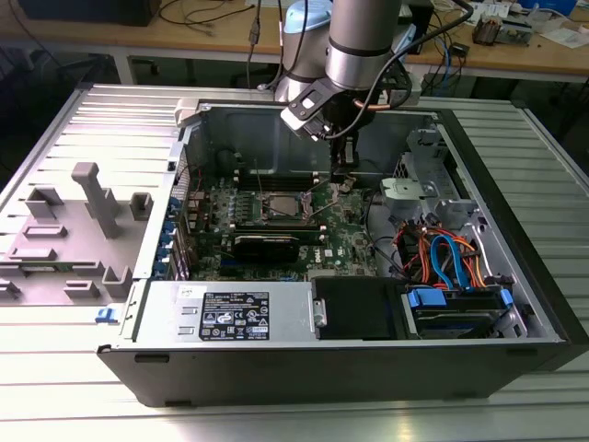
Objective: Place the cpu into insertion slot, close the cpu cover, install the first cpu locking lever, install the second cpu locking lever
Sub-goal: 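Close the cpu cover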
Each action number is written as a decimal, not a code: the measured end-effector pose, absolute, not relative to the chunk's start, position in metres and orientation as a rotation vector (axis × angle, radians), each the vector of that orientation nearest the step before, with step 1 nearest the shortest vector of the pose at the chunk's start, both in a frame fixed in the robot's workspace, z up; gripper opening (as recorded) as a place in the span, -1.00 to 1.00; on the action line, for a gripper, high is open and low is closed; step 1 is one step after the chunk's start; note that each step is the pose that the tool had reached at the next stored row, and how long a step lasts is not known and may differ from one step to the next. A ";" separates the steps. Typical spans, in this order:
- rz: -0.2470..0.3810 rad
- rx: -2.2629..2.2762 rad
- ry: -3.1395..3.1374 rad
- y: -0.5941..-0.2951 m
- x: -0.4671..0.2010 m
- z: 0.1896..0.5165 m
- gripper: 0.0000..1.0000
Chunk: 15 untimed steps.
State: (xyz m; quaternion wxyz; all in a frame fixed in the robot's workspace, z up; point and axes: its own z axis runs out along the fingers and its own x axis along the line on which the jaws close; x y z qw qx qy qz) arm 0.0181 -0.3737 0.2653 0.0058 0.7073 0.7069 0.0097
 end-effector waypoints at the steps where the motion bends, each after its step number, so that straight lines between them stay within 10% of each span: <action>1: 0.030 2.214 2.212 -0.374 0.018 0.265 -0.79; 15: 0.029 2.214 2.213 -0.373 0.029 0.264 -0.79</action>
